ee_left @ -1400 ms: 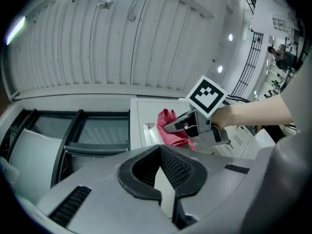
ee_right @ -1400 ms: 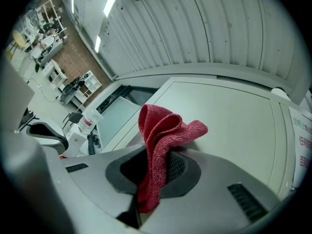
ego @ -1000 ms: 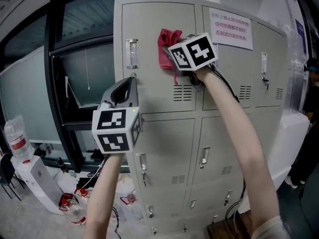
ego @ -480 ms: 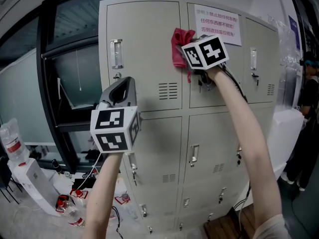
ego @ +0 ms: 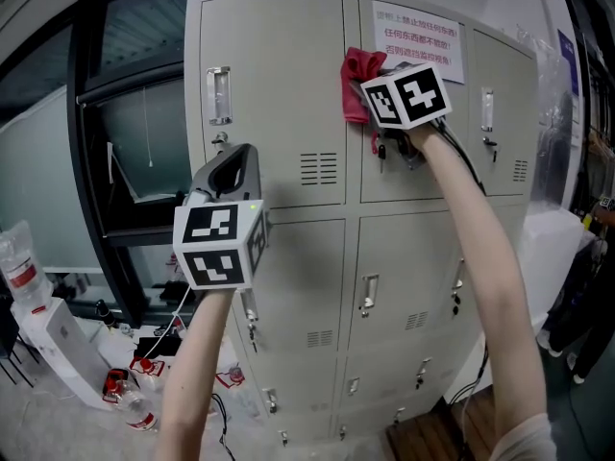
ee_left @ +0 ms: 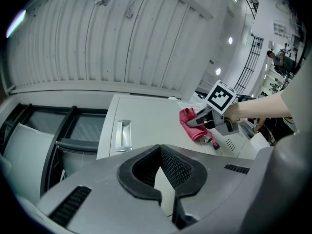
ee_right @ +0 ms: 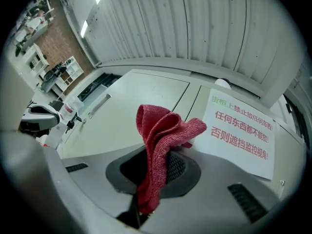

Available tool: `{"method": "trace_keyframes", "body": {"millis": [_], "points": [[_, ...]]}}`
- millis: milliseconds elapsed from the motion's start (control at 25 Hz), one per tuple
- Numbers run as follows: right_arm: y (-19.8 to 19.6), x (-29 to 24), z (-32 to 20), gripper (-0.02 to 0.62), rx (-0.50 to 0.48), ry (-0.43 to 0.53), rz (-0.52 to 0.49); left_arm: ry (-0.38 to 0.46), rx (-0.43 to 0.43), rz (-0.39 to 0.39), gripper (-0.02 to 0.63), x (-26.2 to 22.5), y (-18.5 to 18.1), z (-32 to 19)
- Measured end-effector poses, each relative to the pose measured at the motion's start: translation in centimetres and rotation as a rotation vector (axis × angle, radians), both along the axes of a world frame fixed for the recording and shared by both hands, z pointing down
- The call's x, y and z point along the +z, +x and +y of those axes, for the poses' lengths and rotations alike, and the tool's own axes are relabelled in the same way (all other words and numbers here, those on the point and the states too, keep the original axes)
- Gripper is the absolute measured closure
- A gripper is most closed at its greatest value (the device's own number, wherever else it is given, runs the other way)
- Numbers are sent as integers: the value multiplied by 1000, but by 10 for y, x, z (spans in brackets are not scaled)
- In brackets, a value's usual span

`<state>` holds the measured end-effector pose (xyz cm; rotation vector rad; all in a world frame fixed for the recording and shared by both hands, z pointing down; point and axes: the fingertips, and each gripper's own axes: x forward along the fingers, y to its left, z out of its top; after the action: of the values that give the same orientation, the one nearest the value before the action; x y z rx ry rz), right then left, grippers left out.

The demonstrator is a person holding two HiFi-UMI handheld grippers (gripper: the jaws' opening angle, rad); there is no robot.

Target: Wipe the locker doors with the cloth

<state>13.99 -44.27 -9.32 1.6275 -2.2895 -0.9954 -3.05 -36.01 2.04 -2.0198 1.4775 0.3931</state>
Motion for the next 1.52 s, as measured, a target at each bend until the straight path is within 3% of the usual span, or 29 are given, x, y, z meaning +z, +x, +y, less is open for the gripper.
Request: {"method": "trace_keyframes", "body": {"millis": [120,240,520,760,1000,1320,1520], "points": [[-4,0,6,569,6,17,-3,3,-6,2,591,-1,-7,3],[-21,-2,22,569,-60,37,-24,10,-28,1,591,1,-21,7],[-120,8,65,569,-268,59,65,-13,-72,58,591,12,-74,9],[-194,33,68,569,-403,-10,74,-18,-112,59,591,18,-112,19],[-243,66,66,569,-504,-95,55,-22,-130,85,591,24,-147,27],[-257,106,47,569,-443,-115,125,-53,-130,85,591,39,-155,19],[-225,89,49,569,-471,-85,11,-67,-126,89,591,43,-155,11]]}}
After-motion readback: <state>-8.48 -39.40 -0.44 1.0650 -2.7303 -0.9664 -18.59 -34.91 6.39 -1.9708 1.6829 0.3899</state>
